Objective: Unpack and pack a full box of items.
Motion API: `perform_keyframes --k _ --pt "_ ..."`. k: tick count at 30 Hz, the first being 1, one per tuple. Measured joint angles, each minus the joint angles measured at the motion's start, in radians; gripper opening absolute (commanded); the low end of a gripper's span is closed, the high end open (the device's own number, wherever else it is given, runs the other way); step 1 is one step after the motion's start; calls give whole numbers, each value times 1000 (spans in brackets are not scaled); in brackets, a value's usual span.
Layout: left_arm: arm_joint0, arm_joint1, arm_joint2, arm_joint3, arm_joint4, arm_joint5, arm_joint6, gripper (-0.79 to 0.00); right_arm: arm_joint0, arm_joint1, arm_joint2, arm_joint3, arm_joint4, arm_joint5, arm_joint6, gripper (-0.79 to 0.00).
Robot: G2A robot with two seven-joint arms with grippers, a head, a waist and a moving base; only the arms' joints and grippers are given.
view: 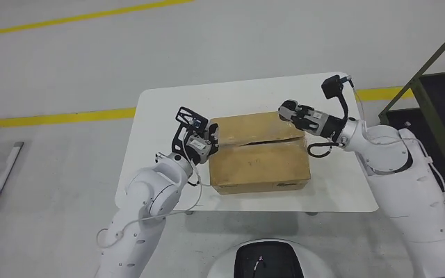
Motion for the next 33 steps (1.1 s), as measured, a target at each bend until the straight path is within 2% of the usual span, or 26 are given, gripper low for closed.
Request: perform_keyframes --k 5,13,17,21,26,33 --pt "-4 -3 2 3 -5 -5 -4 -785 9 2 -12 47 11 19 -7 -785" --pt "-4 -3 2 3 -5 -5 -4 -785 7 2 -12 45 10 22 -9 -785" --pt "4 -3 2 6 -4 -5 7 -785 -22 4 -14 11 -18 14 -68 -785" --pt "10 -6 15 18 5 -12 22 -785 -50 5 -11 8 -25 -58 -150 -785" --pt "-25 -18 69 58 0 -22 4 -785 -68 7 -17 32 -70 -113 -224 -785" --pt "-80 -33 122 106 3 -32 -11 -785 -78 11 -21 58 -107 -106 -259 -785"
